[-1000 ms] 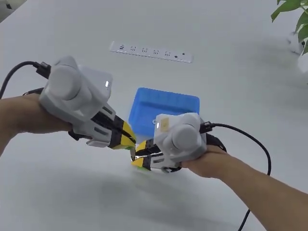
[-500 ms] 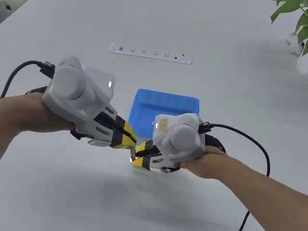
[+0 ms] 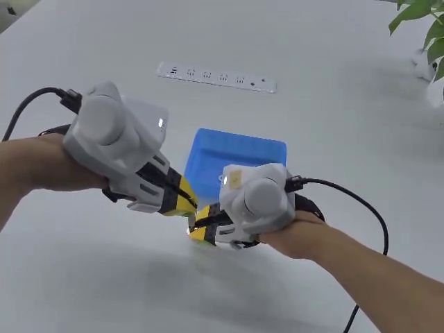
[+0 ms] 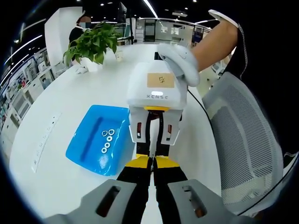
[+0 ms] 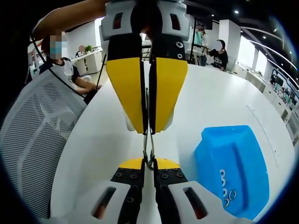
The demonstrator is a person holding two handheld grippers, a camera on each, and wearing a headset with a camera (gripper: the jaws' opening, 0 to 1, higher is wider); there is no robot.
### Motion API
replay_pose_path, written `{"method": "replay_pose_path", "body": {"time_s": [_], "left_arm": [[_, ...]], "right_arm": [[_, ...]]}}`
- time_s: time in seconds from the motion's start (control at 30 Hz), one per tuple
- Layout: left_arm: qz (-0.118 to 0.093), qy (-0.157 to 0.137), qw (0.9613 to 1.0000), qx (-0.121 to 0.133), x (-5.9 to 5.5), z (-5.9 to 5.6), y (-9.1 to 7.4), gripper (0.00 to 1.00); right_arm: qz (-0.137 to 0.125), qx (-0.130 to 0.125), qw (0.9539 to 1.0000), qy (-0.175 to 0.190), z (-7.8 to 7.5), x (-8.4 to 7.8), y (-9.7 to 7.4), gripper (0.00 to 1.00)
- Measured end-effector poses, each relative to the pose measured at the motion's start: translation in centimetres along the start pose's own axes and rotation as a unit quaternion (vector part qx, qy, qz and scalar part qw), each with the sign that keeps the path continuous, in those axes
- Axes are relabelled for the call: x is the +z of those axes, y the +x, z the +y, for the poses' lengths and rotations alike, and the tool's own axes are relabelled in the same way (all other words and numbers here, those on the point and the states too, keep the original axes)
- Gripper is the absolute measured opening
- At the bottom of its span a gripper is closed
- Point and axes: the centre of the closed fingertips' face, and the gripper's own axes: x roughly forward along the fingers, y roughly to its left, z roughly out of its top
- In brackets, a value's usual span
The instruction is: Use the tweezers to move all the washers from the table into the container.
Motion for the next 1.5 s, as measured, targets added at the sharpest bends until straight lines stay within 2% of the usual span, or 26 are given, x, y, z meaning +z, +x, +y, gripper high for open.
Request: {"method": "replay_pose_path", "body": {"time_s": [0.43,1.23,1.5], "left_arm": [[0.001,0.007,1.0000,0.003,0.7,0.1,-0.4,0.05],[-0.009,0.029,0.9993,0.022,4.6,1.3,-3.1,0.05],[-0.010,0.040,0.9988,0.028,6.0,2.3,-3.7,0.05]], "right_arm": [[-0.003,-0.004,1.0000,0.001,-0.2,0.5,-0.7,0.08],[-0.007,-0.027,0.9994,-0.020,-2.0,3.5,-4.4,0.08],[-0.011,-0.039,0.9989,-0.026,-3.1,4.1,-5.6,0.08]]}}
